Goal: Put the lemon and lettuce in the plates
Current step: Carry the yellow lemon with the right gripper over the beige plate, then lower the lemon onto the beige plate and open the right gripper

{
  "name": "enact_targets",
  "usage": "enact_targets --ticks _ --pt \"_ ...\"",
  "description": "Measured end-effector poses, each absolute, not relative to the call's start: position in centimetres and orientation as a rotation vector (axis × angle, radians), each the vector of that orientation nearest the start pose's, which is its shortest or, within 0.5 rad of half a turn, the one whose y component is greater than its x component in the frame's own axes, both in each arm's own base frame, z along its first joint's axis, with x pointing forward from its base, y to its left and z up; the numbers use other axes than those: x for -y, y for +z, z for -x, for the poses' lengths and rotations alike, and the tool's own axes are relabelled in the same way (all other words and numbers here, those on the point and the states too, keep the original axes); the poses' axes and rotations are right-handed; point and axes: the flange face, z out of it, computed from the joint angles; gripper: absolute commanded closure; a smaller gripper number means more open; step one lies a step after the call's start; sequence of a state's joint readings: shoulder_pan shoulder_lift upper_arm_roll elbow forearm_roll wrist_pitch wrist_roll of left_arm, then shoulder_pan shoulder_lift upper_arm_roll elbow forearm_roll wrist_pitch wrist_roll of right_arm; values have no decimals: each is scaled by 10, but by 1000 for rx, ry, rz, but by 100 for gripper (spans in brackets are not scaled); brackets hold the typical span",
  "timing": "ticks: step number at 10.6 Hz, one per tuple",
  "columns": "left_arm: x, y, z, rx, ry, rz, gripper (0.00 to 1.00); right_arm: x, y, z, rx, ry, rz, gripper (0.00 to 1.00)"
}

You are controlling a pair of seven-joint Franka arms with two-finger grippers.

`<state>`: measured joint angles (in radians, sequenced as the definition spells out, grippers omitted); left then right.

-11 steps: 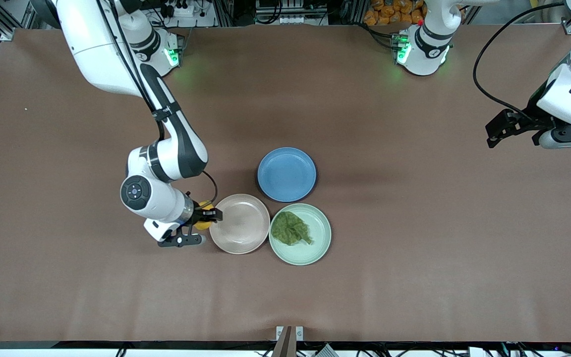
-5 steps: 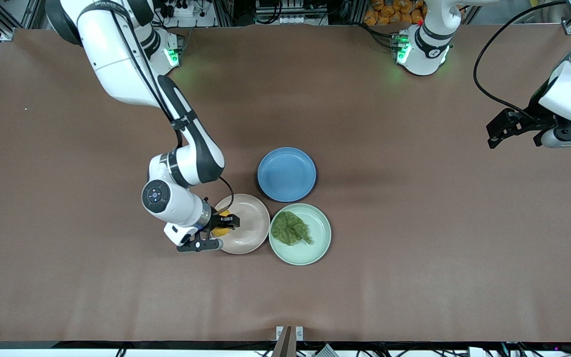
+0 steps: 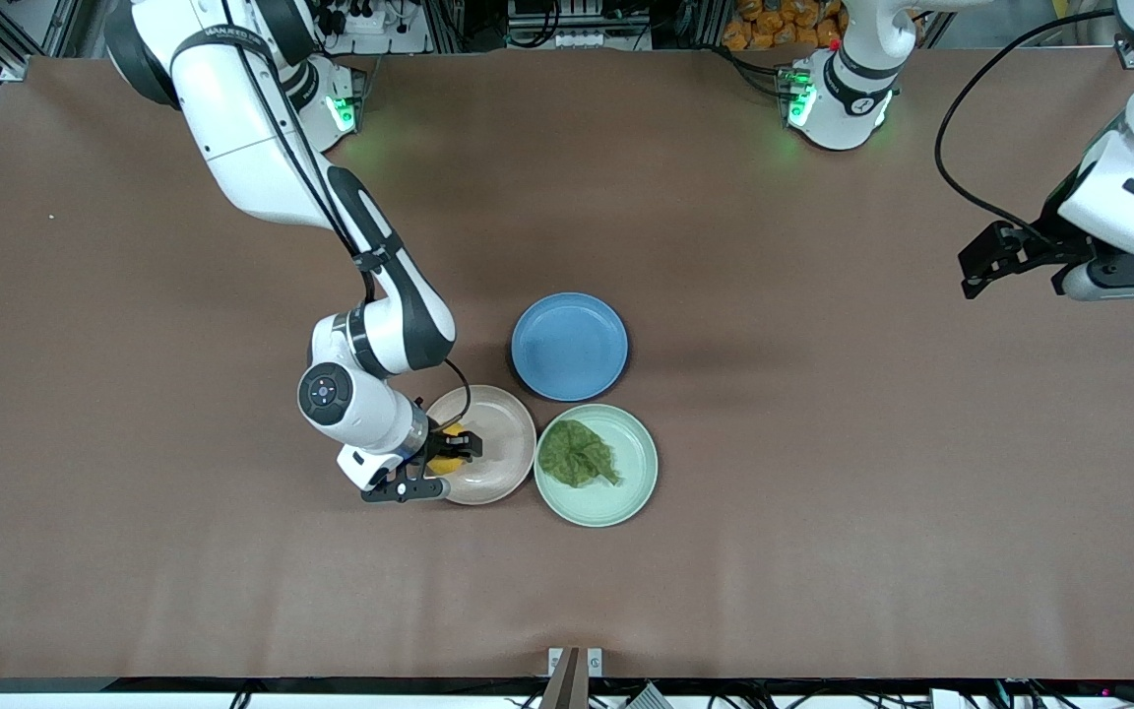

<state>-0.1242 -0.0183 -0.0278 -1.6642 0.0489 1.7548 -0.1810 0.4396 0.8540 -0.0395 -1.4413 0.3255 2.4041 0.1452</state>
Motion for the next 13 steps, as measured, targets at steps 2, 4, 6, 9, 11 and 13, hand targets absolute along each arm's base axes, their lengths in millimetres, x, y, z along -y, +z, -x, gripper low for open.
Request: enact_targets --ticks 2,4,6,9,11,13 --pt "82 604 -561 33 -170 3106 0 -296 191 -674 58 -83 2909 18" --pt "82 604 -561 35 -172 3106 0 -298 192 -673 60 -86 2907 0" --pt "79 605 -561 43 -175 3106 0 -298 192 -673 61 -87 2906 0" --pt "75 607 -562 55 -181 3105 0 -298 193 -674 61 -88 2906 0" --pt "73 608 -562 59 -182 3105 0 -298 197 -676 61 -100 2902 0" --pt "64 608 -564 82 -182 3104 0 -297 199 -679 58 -107 2900 0"
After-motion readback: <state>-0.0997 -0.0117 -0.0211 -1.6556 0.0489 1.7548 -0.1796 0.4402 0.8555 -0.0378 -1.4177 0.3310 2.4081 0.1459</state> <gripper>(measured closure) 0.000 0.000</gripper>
